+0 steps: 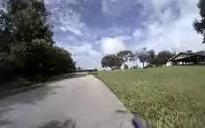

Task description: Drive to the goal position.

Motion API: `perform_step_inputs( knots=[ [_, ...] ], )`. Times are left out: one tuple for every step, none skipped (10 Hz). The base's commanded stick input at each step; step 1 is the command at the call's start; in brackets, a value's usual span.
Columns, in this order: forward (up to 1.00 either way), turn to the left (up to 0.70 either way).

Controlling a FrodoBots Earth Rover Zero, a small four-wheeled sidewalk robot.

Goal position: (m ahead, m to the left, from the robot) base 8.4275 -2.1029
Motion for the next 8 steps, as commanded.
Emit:
perform_step_inputs(
  knots=[
    [0.69, 0.03],
    [0.69, 0.03],
    [0.69, 0.03],
    [0.69, 0.03],
    [0.69, 0.08],
    [0.69, 0.34],
    [0.69, 0.34],
    [0.69, 0.34]
  ],
)
